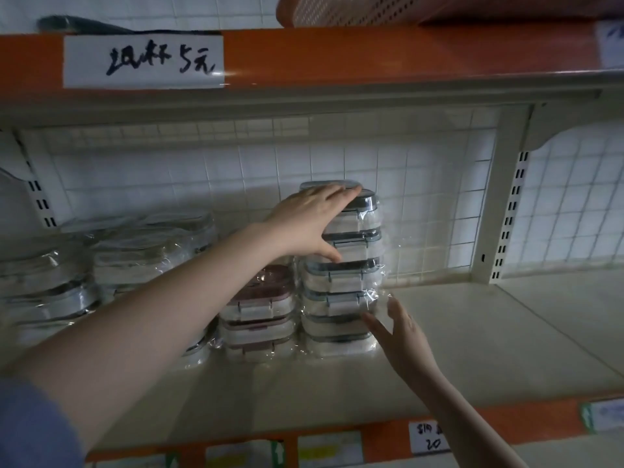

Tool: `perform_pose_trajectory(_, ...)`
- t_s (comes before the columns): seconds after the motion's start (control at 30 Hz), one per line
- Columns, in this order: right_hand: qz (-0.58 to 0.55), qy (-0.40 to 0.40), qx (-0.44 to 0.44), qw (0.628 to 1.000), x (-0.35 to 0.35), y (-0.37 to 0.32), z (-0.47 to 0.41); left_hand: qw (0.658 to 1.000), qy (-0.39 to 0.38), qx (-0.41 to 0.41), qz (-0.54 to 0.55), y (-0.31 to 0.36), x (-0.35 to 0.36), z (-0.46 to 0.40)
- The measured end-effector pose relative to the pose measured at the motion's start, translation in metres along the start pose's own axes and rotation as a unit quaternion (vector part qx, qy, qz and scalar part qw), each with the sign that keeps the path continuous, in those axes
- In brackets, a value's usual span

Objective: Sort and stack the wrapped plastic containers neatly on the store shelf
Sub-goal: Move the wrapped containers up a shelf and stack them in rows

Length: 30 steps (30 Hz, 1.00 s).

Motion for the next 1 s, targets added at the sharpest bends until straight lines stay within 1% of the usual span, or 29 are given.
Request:
perform_pose_trajectory(0.37,-0.125,-0.022,-0.047,0.991,-0.005,-0.009,-0.027,1.000,-0.007,-0.018,-0.002,-0.003,0.000,-0.003)
perform_pose_trajectory(0.6,-0.096,-0.010,-0.083,0.992,-0.006,-0.021,-0.034,1.000,-0.011,-0.024,-0.012,-0.009,0.003,-0.005)
perform_pose_trajectory(0.77,-0.072,-0.018,-0.104,0.992,-0.004,-0.029,-0.036,0.999,-0.031,-0.028,-0.014,-0.010,0.005,-0.010)
perform_pose_trajectory(0.8,-0.086,-0.025,-0.107,0.990,-0.006,-0.030,-0.035,0.999,-0.037,-0.028,-0.012,-0.009,0.005,-0.010)
perform_pose_trajectory(0.9,-0.174,-0.060,-0.118,0.976,-0.010,-0.031,-0.035,0.999,-0.040,-0.019,-0.005,-0.007,0.002,-0.012)
perform_pose_trajectory(1.0,-0.220,-0.083,-0.115,0.965,-0.012,-0.036,-0.037,0.999,-0.035,-0.012,0.006,-0.006,-0.001,-0.014)
Point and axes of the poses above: each hand's wrist, its own z-axis away from the middle knuckle, its own x-axis out of the palm, y = z × x, the point moved 10 cm from there along -z, towards the middle knuckle, and after that the axes turned 7 degrees about x, right-handed, at the moved point
